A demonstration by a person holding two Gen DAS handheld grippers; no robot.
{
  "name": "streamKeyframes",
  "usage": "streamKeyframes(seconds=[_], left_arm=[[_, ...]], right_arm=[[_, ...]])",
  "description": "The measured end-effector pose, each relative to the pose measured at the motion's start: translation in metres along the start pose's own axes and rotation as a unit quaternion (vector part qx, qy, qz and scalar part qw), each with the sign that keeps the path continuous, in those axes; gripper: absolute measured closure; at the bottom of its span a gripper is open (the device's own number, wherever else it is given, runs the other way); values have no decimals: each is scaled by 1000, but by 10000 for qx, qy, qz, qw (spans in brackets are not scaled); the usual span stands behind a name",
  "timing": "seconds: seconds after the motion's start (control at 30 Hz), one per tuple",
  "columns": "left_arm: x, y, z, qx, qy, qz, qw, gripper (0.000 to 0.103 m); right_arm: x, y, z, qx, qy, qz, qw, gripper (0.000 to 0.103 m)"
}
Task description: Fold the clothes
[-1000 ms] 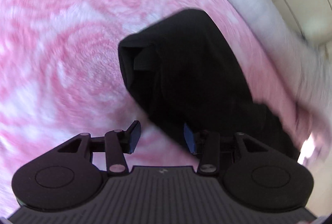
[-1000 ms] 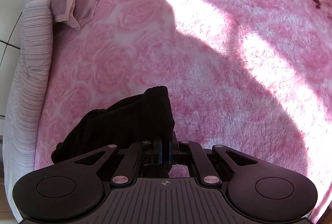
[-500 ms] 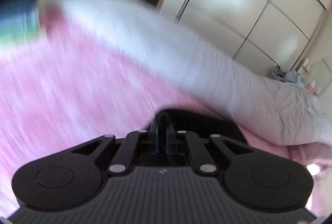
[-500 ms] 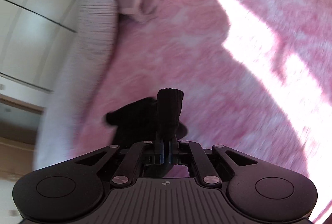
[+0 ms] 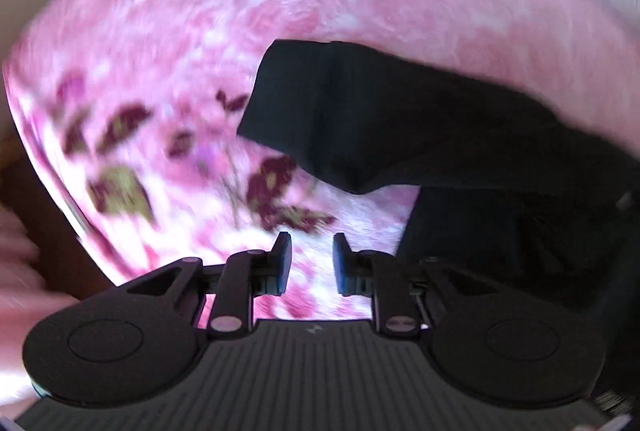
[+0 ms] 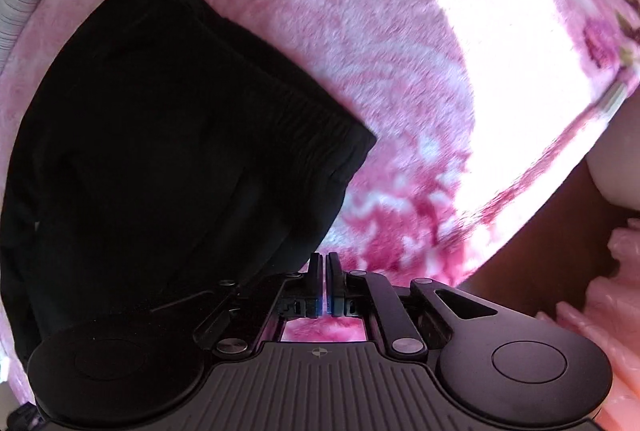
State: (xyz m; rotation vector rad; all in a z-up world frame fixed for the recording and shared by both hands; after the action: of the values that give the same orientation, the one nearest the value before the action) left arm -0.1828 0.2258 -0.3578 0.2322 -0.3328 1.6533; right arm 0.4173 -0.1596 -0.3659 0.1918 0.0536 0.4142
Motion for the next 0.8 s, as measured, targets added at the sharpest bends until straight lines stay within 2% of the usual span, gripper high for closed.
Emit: streamKeyframes(seconds=[0.07,0.13,0.17,0.23,0.27,0.33,0.4,0.53,0.63,0.7,0.73,0.77,0.8], left_arm=[[3,6,6,-243,-148,307,9991,78],[9,5,7,-448,-244,310,9982,74],[12,3,5,-521,-248,292,9979,69],[19,2,-2,-731,-217,375,9964,67],[22,4,-7,-898,-180,615,9939,67],[27,7,-16,-1235,-111,1155,9855,67],[30,10,-23,-1546,-67,1777,9718,66],[32,17,-45,-1818,167,2714,9450,60],[32,17,-59,-2016,438,3207,9244,72],[36,15,-57,-2141,586,3315,9170,74],[39,14,-53,-2145,626,3291,9175,73],[41,15,-46,-2091,659,3292,9185,67],[41,16,-41,-2061,699,3351,9167,56]], right_arm=[[-2,-3,-1,-83,-76,-135,9998,91],[-2,-3,2,-177,-291,-253,9991,87],[-1,-1,5,-193,-436,-243,9986,84],[4,6,9,-250,-657,-84,9975,71],[7,10,10,-300,-743,11,9968,63],[14,19,12,-303,-886,146,9955,60],[24,27,13,-241,-996,233,9945,60],[39,44,13,-98,-1133,351,9929,60],[51,59,12,-67,-1171,467,9920,60],[59,66,13,-37,-1211,518,9913,60],[64,70,14,-14,-1249,543,9907,60],[68,72,15,12,-1297,567,9899,60],[73,75,15,27,-1343,593,9892,60]])
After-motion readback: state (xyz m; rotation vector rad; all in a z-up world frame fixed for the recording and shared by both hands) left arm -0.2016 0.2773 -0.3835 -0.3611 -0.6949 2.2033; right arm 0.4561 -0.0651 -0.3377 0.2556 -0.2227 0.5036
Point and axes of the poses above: each gripper's, at about its wrist camera, not at the fingertips, and z roughly against the way its jaws point, y to its left, x to its top, the point moved 1 cm from there along -z, roughly the way its jaws point
